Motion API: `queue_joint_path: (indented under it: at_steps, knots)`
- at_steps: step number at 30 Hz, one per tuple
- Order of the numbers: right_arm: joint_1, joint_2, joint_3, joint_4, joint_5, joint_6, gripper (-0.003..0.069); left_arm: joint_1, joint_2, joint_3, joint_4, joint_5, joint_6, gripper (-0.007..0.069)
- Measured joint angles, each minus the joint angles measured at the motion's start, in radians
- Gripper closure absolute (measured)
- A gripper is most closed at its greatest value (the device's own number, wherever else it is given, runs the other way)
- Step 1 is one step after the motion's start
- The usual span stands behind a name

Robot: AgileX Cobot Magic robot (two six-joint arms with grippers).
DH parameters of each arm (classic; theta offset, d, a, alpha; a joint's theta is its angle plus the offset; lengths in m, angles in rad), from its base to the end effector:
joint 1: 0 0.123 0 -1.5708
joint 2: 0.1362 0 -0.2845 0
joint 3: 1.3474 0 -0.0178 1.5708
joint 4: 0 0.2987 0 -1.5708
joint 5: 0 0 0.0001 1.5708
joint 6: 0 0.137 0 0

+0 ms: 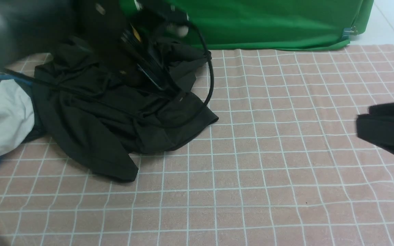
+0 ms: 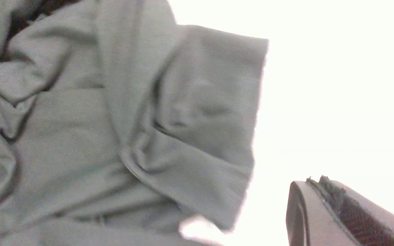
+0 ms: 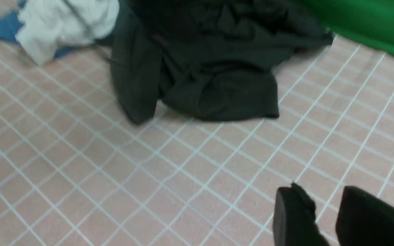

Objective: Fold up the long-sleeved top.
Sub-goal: Spread the long sleeves with your arms and place them on the tabletop

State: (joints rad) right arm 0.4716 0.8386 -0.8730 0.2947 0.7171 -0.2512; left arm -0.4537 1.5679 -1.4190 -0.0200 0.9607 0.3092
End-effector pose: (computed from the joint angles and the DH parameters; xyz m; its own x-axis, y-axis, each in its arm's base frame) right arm 0.2086 0.1358 0.3393 -0.4679 -0.2676 -0.8423 -0.6013 0.7949 0.0815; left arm 0.3661 -0.1810 0.2874 -0.6024 0.6201 -0.5026 0.6513 0.7459 0.1396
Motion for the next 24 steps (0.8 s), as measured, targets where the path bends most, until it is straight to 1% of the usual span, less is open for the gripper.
queue_joint_path:
  at_steps: [4,7,9,12,14,16,18,19,20,21,24]
  knots:
    - [0.000,0.139,-0.081,-0.021,0.047,0.000,0.0417,-0.083,-0.161,0.042,0.000,0.116,-0.006,0.0608]
    - [0.000,0.220,-0.121,-0.027,0.052,0.000,0.0412,-0.119,-0.252,0.110,0.003,0.098,-0.027,0.0608]
    - [0.000,0.253,-0.132,-0.028,0.055,0.000,0.0412,-0.121,-0.279,0.147,0.005,0.071,-0.036,0.0608]
    - [0.000,0.278,-0.136,-0.028,0.064,0.000,0.0410,-0.089,-0.279,0.204,0.008,0.028,-0.063,0.0608]
    - [0.000,0.283,-0.136,-0.027,0.072,0.000,0.0409,-0.021,-0.220,0.235,0.002,-0.022,-0.069,0.0601]
    - [0.000,0.279,-0.138,-0.024,0.084,0.000,0.0409,0.045,-0.139,0.239,-0.014,-0.093,-0.047,0.0571]
    - [0.000,0.275,-0.138,-0.011,0.106,0.000,0.0411,0.106,-0.044,0.238,-0.045,-0.193,0.006,0.0504]
    - [0.000,0.271,-0.138,0.000,0.134,0.000,0.0417,0.136,0.015,0.235,-0.064,-0.251,0.041,0.0454]
    - [0.000,0.270,-0.138,0.004,0.138,0.000,0.0417,0.140,0.025,0.234,-0.066,-0.260,0.046,0.0454]
    - [0.000,0.265,-0.138,0.019,0.168,-0.001,0.0420,0.169,0.093,0.226,-0.075,-0.322,0.075,0.0377]
    - [0.000,0.243,-0.138,0.043,0.248,-0.005,0.0420,0.212,0.235,0.202,-0.075,-0.472,0.100,0.0212]
